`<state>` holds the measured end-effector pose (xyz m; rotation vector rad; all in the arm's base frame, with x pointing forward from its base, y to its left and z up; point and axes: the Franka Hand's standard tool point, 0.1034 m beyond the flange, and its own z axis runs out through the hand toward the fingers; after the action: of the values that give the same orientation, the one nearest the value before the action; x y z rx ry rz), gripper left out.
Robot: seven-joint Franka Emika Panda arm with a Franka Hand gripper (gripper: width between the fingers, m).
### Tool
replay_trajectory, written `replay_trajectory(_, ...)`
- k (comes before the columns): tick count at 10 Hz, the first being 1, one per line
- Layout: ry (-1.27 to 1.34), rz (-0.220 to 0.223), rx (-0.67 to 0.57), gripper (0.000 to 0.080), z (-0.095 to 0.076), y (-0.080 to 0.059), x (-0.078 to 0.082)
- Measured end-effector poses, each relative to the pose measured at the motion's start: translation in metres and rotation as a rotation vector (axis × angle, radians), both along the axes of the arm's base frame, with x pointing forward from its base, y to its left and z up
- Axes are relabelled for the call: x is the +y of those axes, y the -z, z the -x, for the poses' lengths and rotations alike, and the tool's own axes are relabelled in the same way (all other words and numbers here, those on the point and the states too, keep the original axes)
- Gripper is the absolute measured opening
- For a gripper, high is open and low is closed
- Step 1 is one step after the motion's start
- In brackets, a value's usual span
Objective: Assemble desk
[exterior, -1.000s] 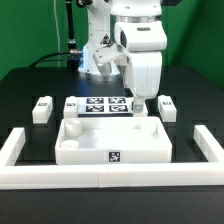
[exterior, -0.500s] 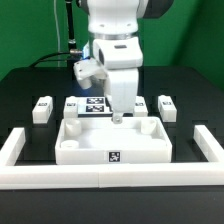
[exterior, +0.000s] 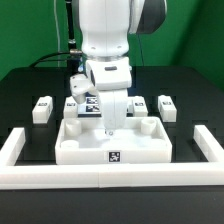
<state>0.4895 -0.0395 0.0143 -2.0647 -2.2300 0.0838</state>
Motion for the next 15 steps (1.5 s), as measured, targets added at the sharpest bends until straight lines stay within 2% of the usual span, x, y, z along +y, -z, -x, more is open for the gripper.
replay_trajectory(1, 0.0, 0.0, 0.0, 0.065, 0.0, 0.0, 0.0)
replay_trajectory(4, 0.0, 0.0, 0.002, 0.0207, 0.001, 0.001, 0.0)
replay_trajectory(5, 0.0, 0.0, 0.002, 0.0207, 0.001, 0.001, 0.0)
replay_trajectory(6, 0.001, 0.001, 0.0, 0.0063, 0.0, 0.0, -0.001)
replay_trajectory(13, 0.006, 0.001, -0.002, 0.0063, -0.001, 0.0, 0.0)
replay_trajectory(15, 0.047, -0.006, -0.012, 0.0064, -0.011, 0.001, 0.023)
